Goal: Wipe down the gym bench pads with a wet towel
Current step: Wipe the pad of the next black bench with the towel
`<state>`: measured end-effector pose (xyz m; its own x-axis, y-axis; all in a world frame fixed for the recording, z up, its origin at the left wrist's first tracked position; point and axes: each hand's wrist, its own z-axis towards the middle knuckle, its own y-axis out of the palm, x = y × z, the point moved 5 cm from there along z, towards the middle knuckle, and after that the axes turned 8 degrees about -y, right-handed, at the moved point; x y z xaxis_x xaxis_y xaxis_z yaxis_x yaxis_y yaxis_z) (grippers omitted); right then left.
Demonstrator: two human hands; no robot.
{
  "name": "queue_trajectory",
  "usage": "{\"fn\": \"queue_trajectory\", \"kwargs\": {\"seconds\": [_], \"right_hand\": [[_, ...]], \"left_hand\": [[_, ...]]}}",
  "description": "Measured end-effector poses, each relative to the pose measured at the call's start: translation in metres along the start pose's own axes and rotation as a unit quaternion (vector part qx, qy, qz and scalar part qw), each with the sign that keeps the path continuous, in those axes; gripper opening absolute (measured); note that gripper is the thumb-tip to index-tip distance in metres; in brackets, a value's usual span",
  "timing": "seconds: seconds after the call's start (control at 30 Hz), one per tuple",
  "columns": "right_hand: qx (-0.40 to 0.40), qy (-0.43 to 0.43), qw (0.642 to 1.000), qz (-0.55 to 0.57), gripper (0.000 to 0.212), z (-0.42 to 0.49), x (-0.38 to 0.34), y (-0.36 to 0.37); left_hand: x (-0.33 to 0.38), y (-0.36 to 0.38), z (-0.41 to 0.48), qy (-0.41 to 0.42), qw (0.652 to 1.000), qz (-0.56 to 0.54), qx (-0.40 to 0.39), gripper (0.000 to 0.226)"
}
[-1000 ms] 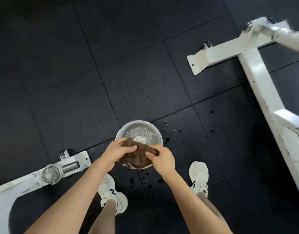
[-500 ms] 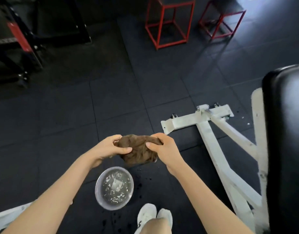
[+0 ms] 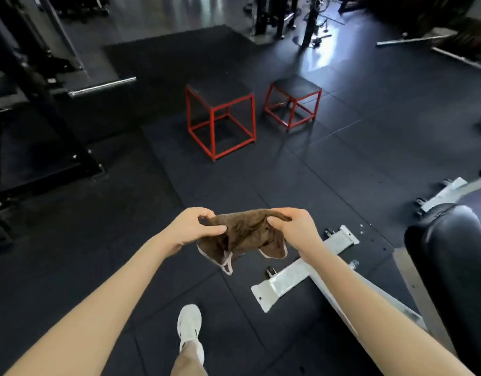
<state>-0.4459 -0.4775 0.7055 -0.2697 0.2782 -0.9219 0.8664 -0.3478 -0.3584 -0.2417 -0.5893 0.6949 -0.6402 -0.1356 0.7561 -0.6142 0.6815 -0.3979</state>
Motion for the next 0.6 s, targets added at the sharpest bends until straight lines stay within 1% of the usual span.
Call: {"fn": "queue_trajectory", "kwargs": {"seconds": [0.1, 0.2, 0.33, 0.4, 0.47, 0.53, 0.6], "right_hand": [[0.026, 0.008, 1.000, -0.006, 0.021, 0.071, -0.023, -0.026], [0.084, 0.020, 0.995, -0.047, 0.024, 0.132, -0.031, -0.060], [0.155, 0.072, 0.979, -0.109, 0.027, 0.209, -0.021, -0.117], [0.189, 0.091, 0.971, -0.119, 0.028, 0.254, -0.009, -0.156], [0.217, 0.098, 0.968, -0.081, 0.029, 0.301, 0.006, -0.197], [0.234, 0.109, 0.966, 0.009, 0.031, 0.349, 0.023, -0.238], [0.249, 0.131, 0.955, 0.089, 0.032, 0.394, 0.037, -0.283]], "left_hand": [[0.065, -0.031, 0.072, 0.036, 0.999, 0.023, -0.029, 0.020], [0.137, -0.042, 0.145, 0.087, 0.993, 0.061, -0.058, 0.020], [0.233, -0.025, 0.249, 0.139, 0.979, 0.119, -0.092, 0.018], [0.282, -0.006, 0.304, 0.155, 0.973, 0.134, -0.107, 0.015], [0.329, 0.016, 0.358, 0.169, 0.967, 0.156, -0.114, 0.015], [0.376, 0.041, 0.412, 0.180, 0.959, 0.181, -0.123, 0.015], [0.426, 0.069, 0.462, 0.183, 0.951, 0.209, -0.136, 0.018]]}}
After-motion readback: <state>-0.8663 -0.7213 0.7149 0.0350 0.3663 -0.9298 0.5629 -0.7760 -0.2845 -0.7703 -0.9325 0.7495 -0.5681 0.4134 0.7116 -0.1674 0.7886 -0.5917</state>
